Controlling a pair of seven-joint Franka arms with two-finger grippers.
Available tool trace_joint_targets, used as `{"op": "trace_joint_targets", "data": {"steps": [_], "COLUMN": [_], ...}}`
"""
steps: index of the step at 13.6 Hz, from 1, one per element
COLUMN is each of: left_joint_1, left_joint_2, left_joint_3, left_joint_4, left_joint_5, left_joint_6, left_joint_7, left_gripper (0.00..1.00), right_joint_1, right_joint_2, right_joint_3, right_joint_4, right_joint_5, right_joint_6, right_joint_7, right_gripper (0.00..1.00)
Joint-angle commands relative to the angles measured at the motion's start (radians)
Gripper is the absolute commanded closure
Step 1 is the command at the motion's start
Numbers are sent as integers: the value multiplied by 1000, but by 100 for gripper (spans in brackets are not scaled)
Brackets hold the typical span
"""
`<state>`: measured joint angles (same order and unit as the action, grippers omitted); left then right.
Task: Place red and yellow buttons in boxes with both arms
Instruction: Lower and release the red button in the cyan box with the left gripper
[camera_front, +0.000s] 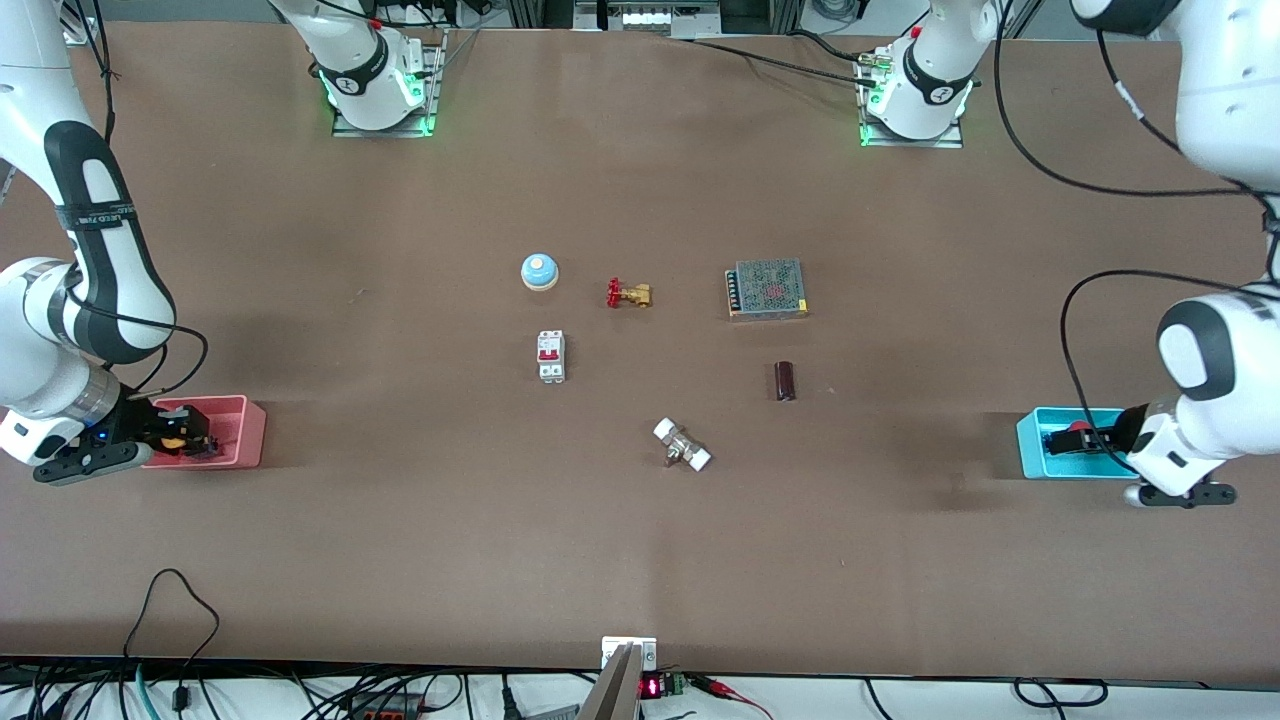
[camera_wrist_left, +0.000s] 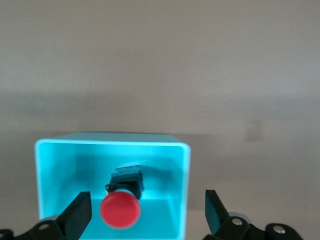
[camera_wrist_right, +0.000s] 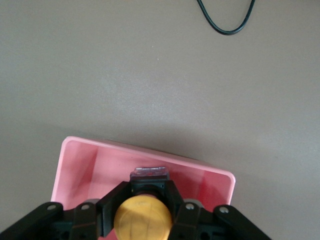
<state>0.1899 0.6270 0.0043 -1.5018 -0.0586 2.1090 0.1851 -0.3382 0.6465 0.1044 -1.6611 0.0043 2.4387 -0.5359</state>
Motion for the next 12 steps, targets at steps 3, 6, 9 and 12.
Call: {"op": "trace_joint_targets", "data": {"steps": [3, 6, 9, 12], "left_joint_1": [-140, -257, -239, -138], "left_joint_2": [-252, -367, -440, -467], "left_joint_3": [37, 111, 102, 15], "left_joint_4": [-63, -77, -78, -78], "left_joint_5": [-17, -14, -13, -10], "left_joint_6": [-111, -217, -290, -331], "left_joint_7": [-33, -149, -173, -197], "left_gripper": [0, 0, 0, 0], "right_joint_1": [-7, -7, -7, -7], "right_joint_2": [15, 13, 13, 15], "right_joint_3": [11, 11, 11, 11], "right_joint_4": [12, 12, 12, 14], "right_joint_5": [23, 23, 23, 17], "right_joint_6": [13, 11, 11, 14], "right_joint_7": [-12, -10, -12, -29], "right_gripper": [36, 30, 29, 23]}}
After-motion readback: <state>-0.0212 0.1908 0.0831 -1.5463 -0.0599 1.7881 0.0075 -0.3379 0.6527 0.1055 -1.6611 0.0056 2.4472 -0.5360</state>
